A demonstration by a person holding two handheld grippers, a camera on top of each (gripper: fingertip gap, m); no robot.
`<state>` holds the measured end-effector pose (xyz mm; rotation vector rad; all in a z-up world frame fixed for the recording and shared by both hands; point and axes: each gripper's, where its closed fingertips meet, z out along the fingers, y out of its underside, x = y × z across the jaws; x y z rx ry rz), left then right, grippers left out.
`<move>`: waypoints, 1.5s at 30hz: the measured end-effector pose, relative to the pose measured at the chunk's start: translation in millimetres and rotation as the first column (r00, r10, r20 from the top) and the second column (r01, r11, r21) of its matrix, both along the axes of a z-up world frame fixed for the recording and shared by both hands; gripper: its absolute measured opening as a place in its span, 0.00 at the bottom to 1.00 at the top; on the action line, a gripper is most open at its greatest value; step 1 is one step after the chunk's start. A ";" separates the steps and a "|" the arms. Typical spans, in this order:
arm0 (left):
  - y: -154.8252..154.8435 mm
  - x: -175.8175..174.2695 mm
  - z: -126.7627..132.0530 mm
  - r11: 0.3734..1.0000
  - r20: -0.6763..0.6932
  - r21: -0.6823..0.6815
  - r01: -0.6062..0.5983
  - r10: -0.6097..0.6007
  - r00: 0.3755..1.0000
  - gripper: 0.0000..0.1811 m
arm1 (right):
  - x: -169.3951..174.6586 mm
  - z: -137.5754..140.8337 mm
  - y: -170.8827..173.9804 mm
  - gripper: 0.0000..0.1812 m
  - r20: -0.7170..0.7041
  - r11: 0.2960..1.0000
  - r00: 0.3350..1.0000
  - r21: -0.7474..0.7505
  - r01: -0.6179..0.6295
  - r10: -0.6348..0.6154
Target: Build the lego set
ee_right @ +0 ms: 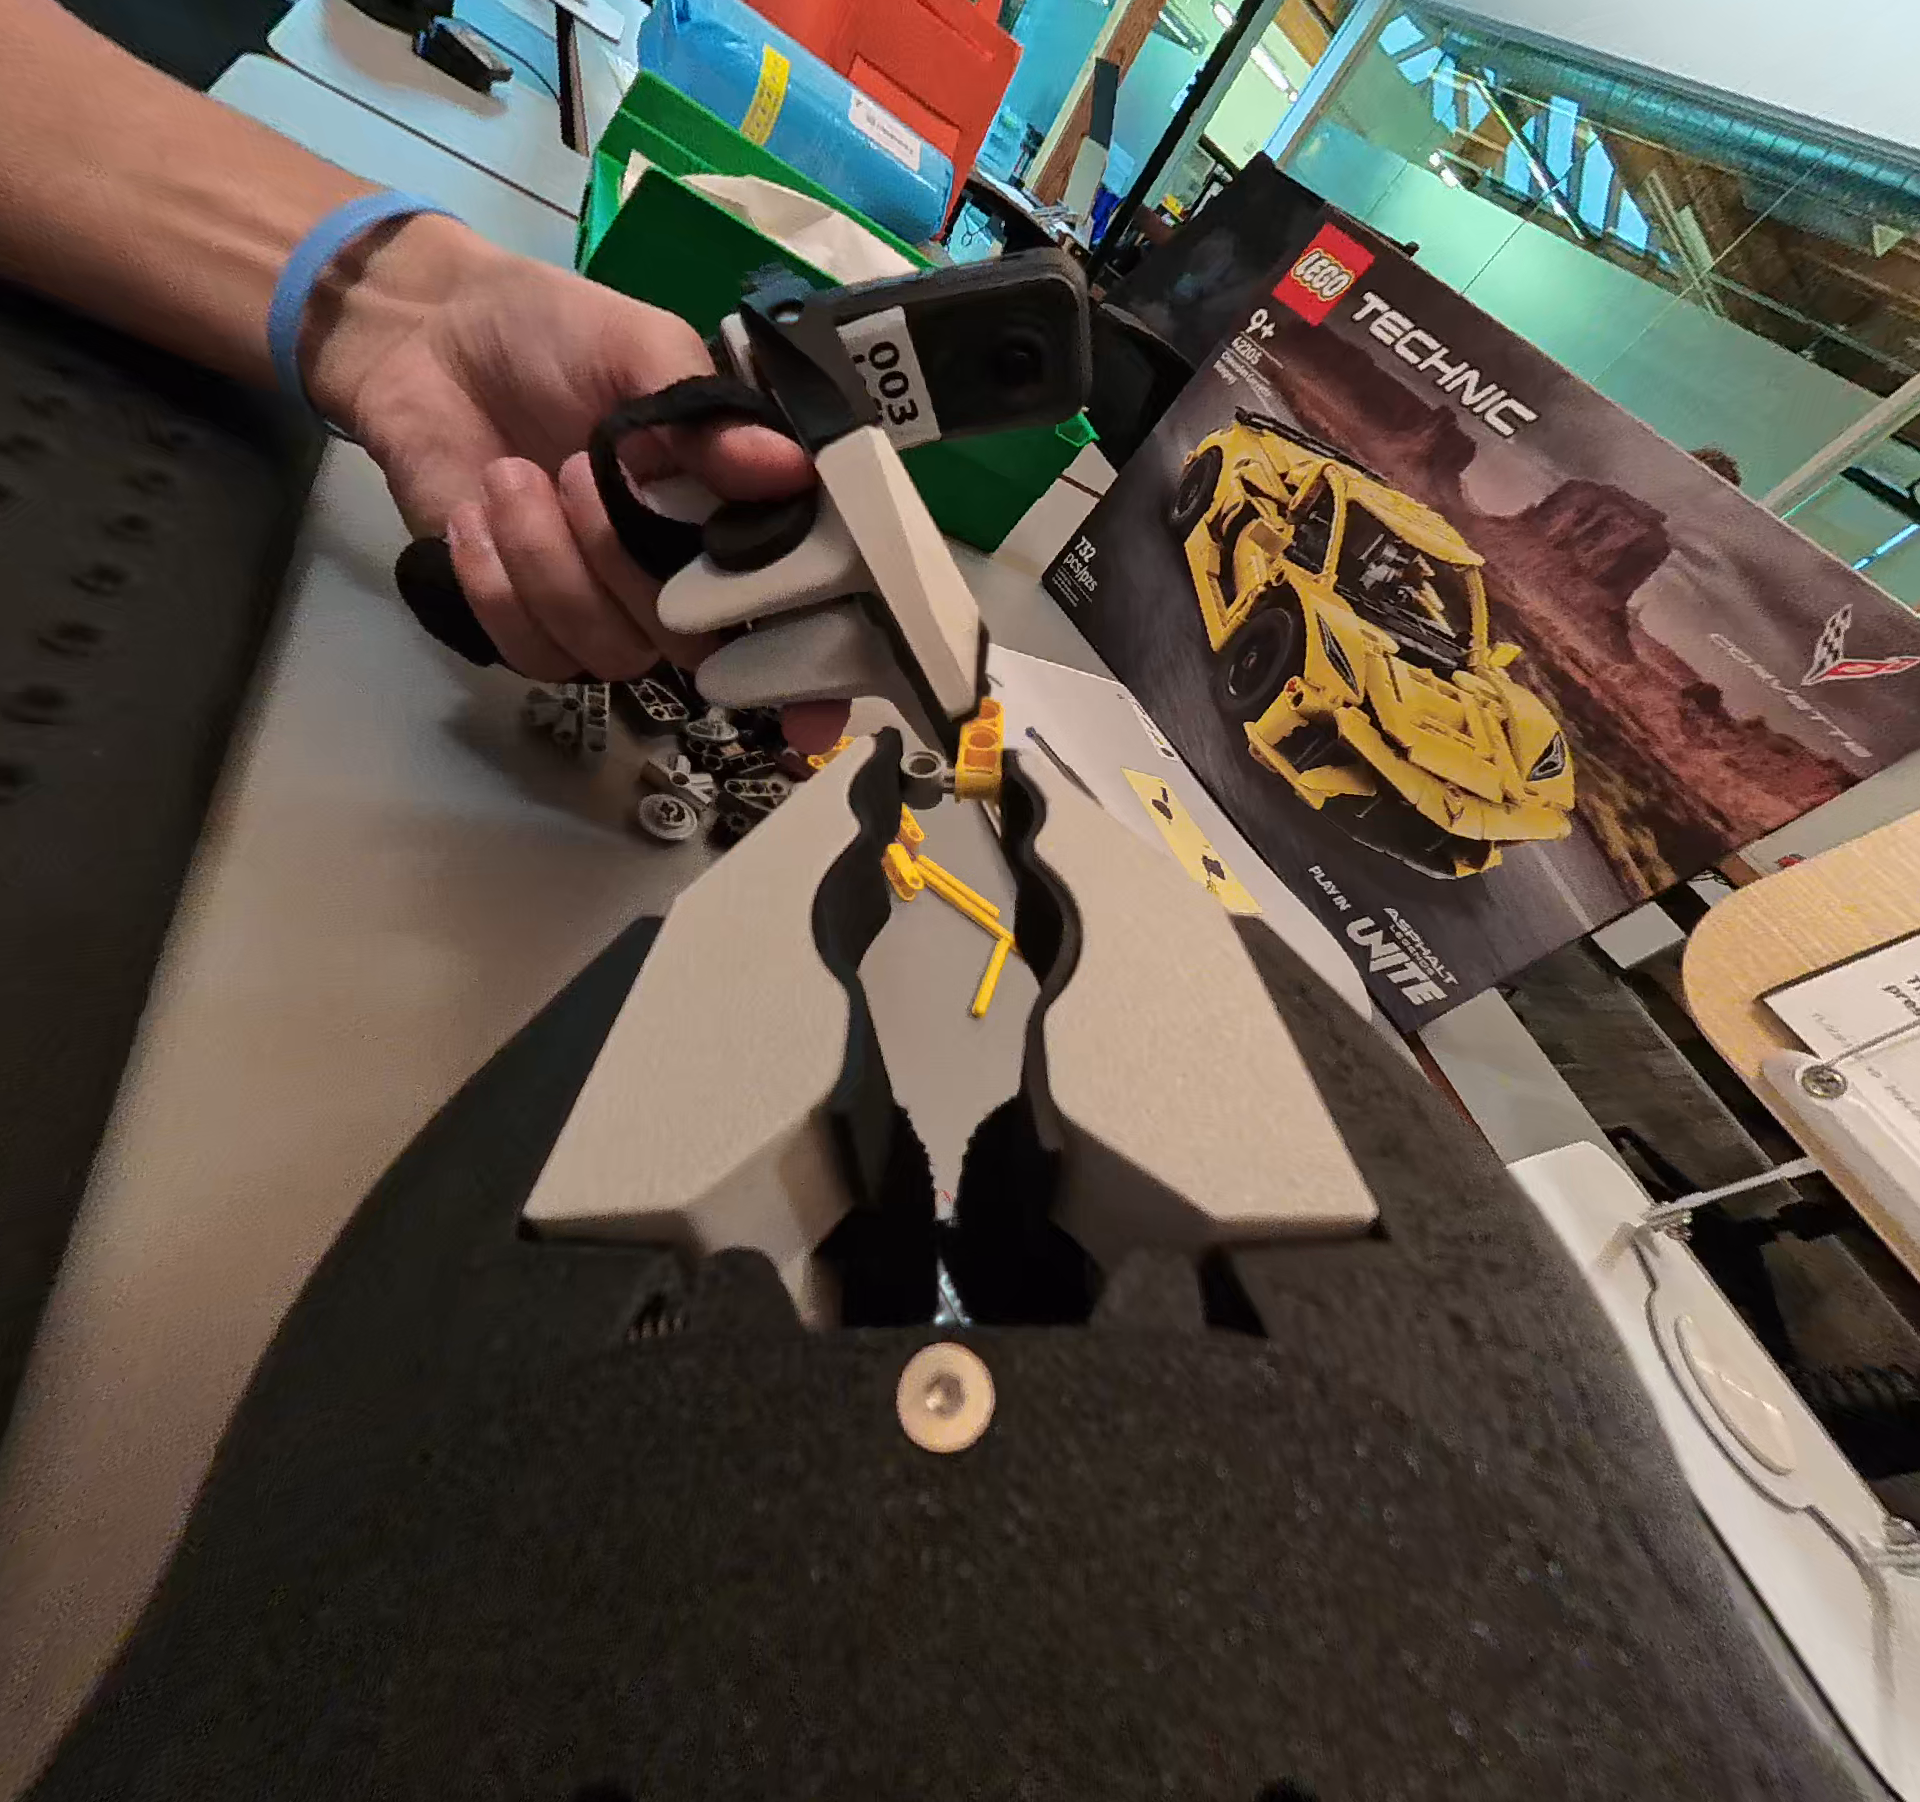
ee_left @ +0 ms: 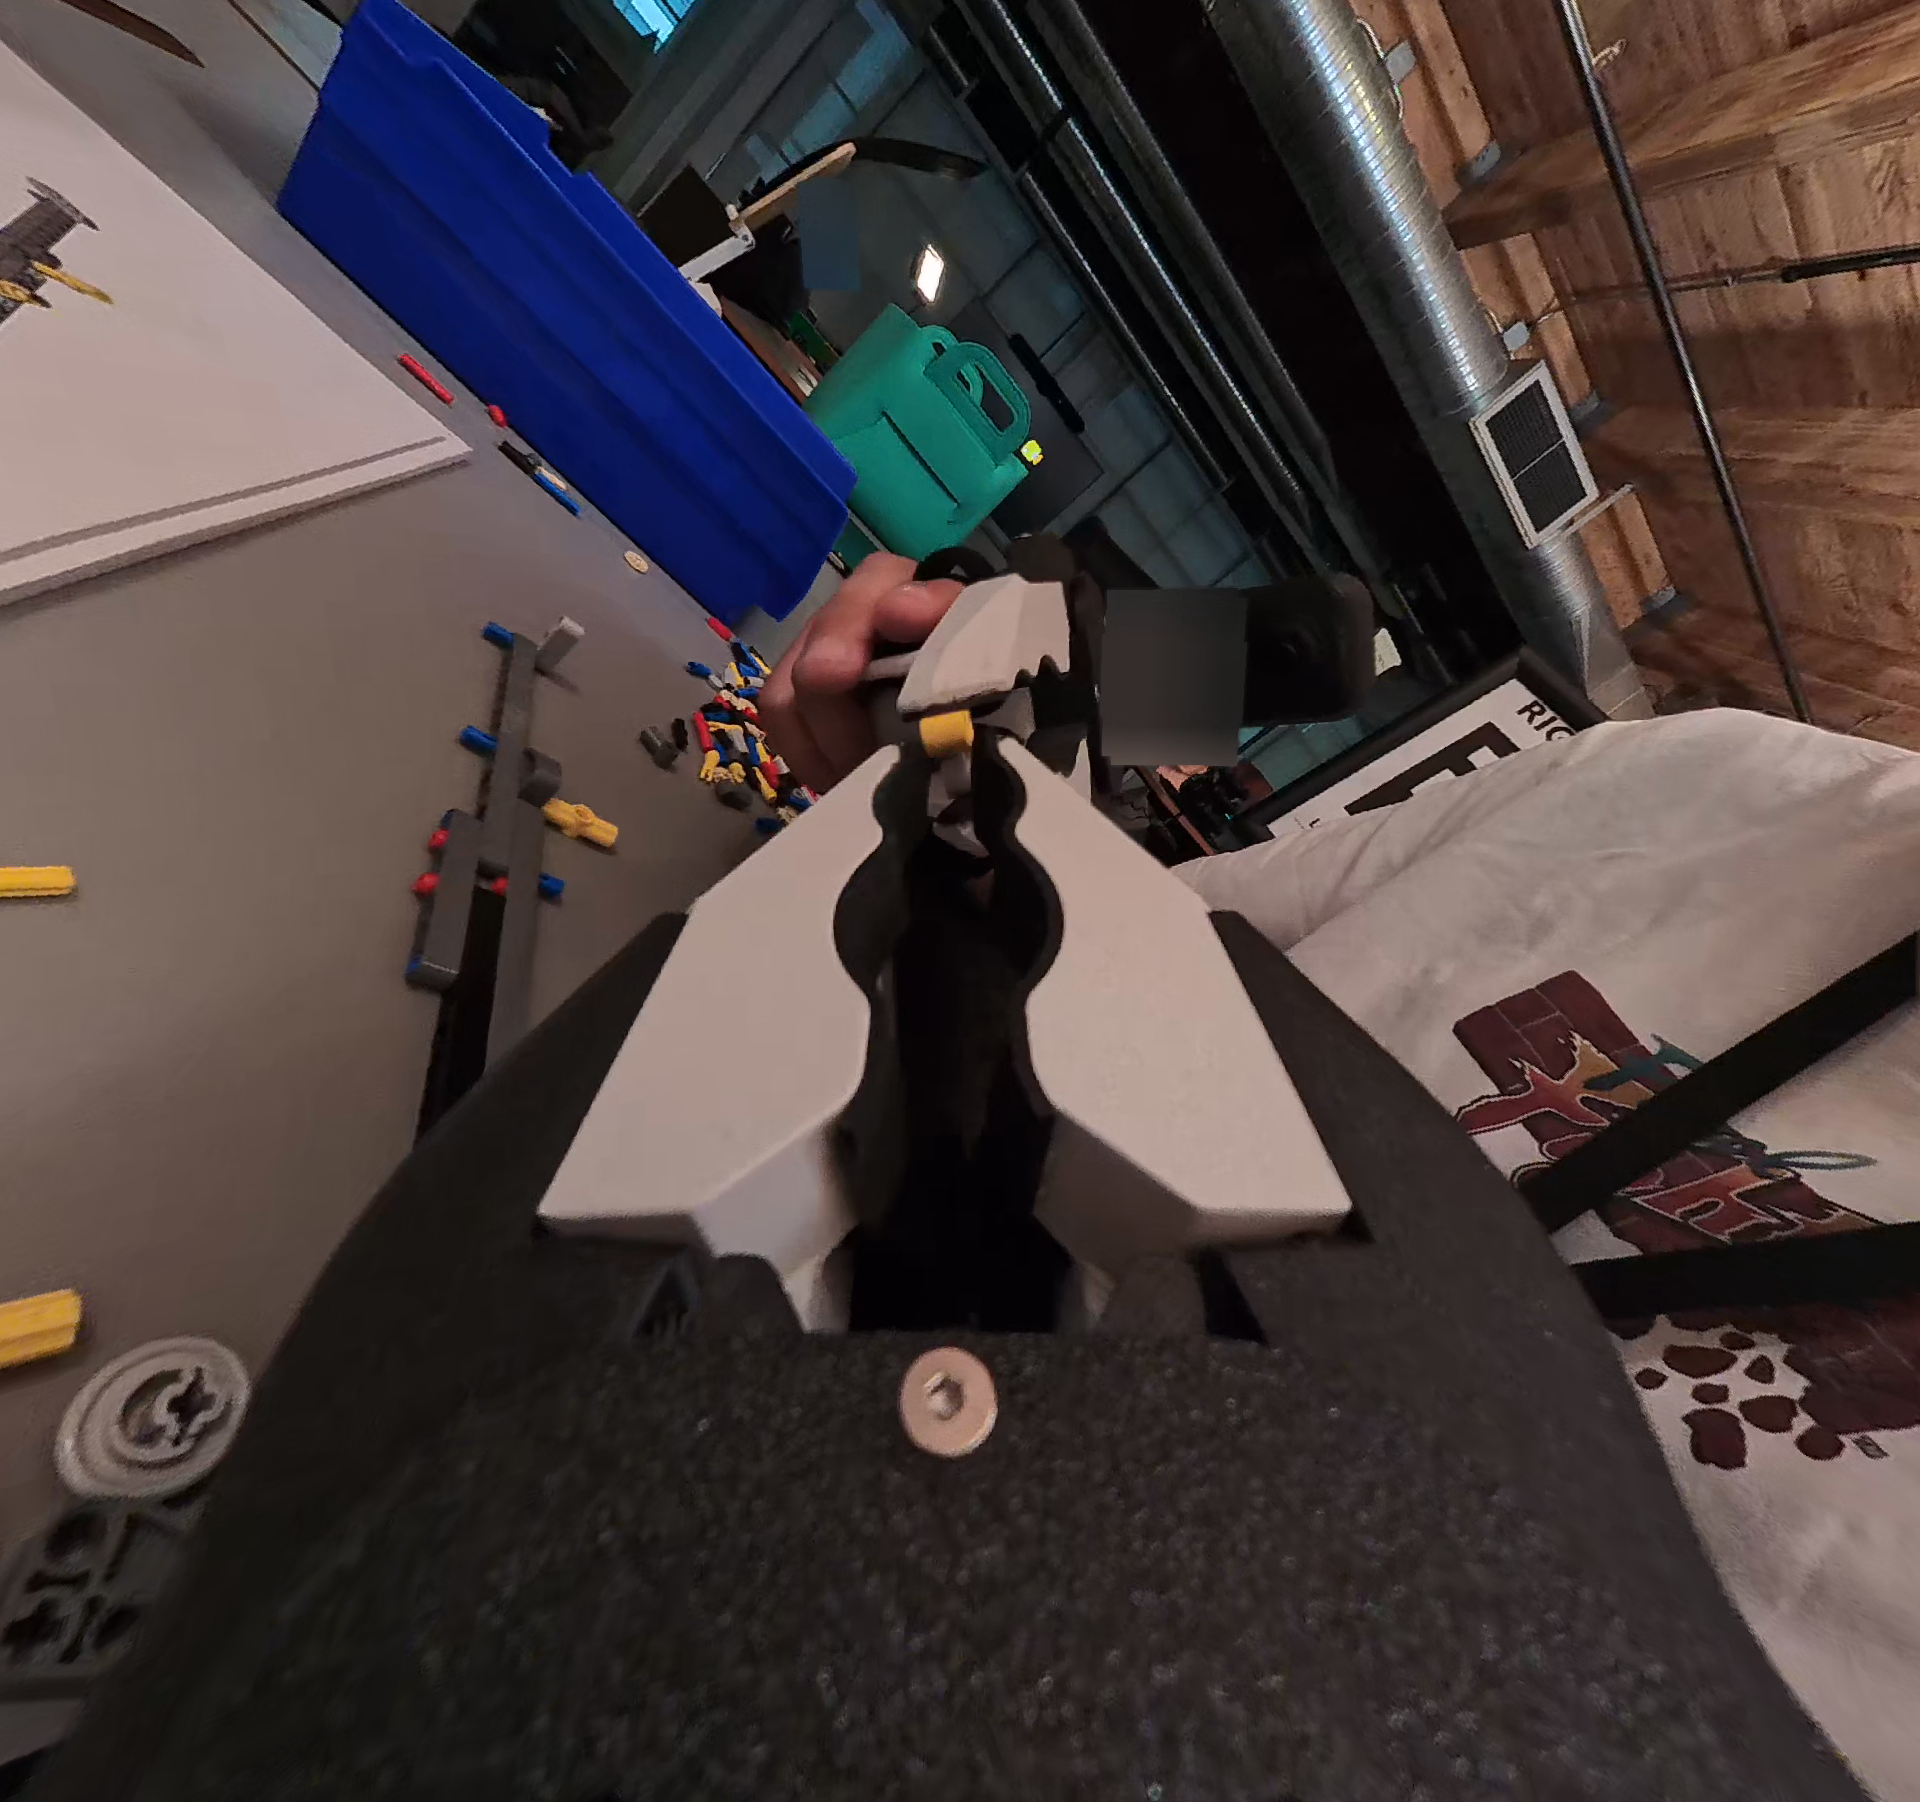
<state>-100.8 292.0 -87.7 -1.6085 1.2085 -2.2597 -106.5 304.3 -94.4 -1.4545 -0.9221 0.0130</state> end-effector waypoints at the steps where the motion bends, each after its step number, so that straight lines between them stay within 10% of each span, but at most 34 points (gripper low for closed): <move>1: -0.5 0.3 -0.7 1.000 -0.003 0.003 0.000 0.000 1.000 0.03 | -0.3 -0.8 0.0 0.10 0.012 1.000 1.000 0.004 0.002 -0.002; 20: 3.1 4.7 -7.5 0.991 -0.028 0.116 -0.062 0.066 0.997 0.03 | 2.9 -9.0 5.4 0.09 -0.023 0.997 0.999 -0.075 0.034 -0.036; 28: -6.4 2.5 -27.9 0.875 -0.058 0.484 -0.007 0.040 0.998 0.03 | 3.5 -29.8 -7.4 0.12 -0.290 0.889 0.954 -0.415 -0.195 0.075; 38: -8.5 5.0 -6.8 0.827 0.084 0.551 -0.108 0.073 0.994 0.05 | 1.8 -9.2 -10.8 0.04 -0.588 0.809 0.806 -0.443 -0.387 0.065; 41: 15.6 9.7 -1.5 0.666 0.184 0.692 -0.279 0.211 0.960 0.09 | 22.5 4.4 13.4 0.04 -0.795 0.800 0.594 -0.432 -0.417 -0.120; 45: 19.6 16.6 -8.3 0.221 0.314 0.903 -0.367 0.242 0.918 0.11 | 22.8 18.2 16.0 0.04 -0.935 0.731 0.304 -0.336 -0.594 -0.183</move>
